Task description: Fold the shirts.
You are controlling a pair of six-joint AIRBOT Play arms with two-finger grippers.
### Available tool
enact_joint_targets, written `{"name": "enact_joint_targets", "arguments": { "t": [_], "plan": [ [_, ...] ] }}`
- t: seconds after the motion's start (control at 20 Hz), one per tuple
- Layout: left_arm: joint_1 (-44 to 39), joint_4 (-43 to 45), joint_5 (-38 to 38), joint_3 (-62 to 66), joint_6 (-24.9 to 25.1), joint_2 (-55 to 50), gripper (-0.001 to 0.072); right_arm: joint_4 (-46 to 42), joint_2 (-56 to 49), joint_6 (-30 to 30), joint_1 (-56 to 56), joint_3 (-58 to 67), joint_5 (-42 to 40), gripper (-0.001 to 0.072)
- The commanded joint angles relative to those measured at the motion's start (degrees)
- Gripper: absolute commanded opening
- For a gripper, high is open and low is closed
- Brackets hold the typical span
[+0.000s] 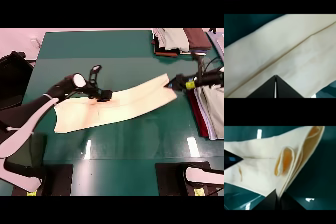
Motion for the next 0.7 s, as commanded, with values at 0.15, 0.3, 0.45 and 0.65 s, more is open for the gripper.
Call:
{"name": "enact_joint_targets", "arguments": {
  "t": [0.15, 0.3, 0.45, 0.65],
  "plan": [
    [-3.50, -0.85, 0.20, 4.55, -0.26, -6.95, 0.0022, 0.26, 6.47, 8.98, 10.12, 13.22, 1.16, 0.0012],
    [-3.48, -0.74, 2.05, 4.55, -0.31, -7.28, 0.0022, 0.31, 6.43, 11.17, 15.41, 16.02, 0.79, 0.0012],
    [-2.97, -0.37, 2.38, 5.38, -0.52, -7.10, 0.0022, 0.50, 6.40, 12.85, 20.79, 17.25, -1.86, 0.0012],
    [3.69, 6.67, 0.81, 8.02, -5.01, -0.13, 0.0022, 0.74, 5.99, 13.64, 30.08, 17.25, -8.92, 0.0012]
  ]
}}
